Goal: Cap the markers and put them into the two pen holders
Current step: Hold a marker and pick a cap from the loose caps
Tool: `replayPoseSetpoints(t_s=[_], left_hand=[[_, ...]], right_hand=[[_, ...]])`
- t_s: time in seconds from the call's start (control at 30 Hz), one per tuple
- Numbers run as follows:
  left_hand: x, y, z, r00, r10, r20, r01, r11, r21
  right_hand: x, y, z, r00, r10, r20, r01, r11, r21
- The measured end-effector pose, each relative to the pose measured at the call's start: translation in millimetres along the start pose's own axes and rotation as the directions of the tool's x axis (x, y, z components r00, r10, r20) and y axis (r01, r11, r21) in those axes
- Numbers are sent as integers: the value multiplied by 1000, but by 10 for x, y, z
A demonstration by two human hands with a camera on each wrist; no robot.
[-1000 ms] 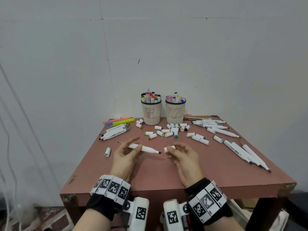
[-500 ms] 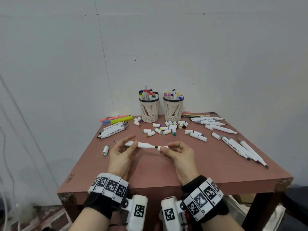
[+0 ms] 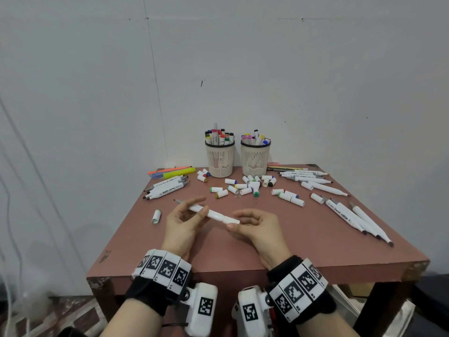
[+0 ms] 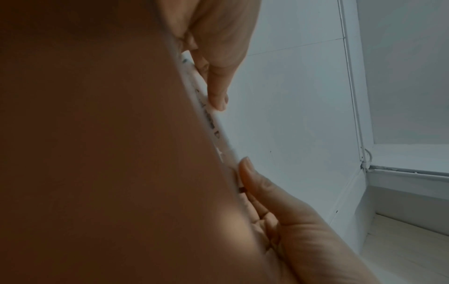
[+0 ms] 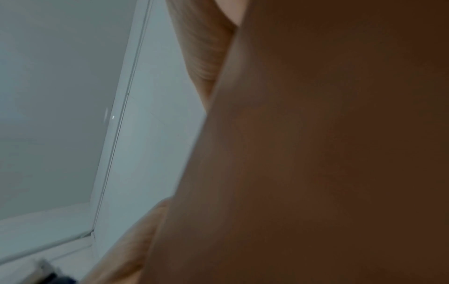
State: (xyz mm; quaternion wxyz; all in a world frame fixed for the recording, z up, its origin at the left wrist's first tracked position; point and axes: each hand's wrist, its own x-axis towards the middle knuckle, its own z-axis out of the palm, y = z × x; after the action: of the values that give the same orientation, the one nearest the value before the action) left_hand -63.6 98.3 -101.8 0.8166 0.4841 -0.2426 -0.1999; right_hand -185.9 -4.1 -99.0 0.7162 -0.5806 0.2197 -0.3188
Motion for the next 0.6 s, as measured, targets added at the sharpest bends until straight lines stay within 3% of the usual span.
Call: replayPoseSetpoints(t_s=[0.2, 0.47, 0.6], left_hand=[[-33, 0, 13, 996, 6, 85, -9, 999, 39], [-44, -28, 21, 976, 146, 160, -178, 961, 210], [-29, -41, 31, 977, 133, 169, -174, 951, 256]], right_hand=[[-9, 13, 20, 999, -3, 51, 16, 969, -246], [-16, -9, 9, 998, 0, 58, 14, 967, -254], [-20, -20, 15, 997, 9, 81, 9, 975, -224]])
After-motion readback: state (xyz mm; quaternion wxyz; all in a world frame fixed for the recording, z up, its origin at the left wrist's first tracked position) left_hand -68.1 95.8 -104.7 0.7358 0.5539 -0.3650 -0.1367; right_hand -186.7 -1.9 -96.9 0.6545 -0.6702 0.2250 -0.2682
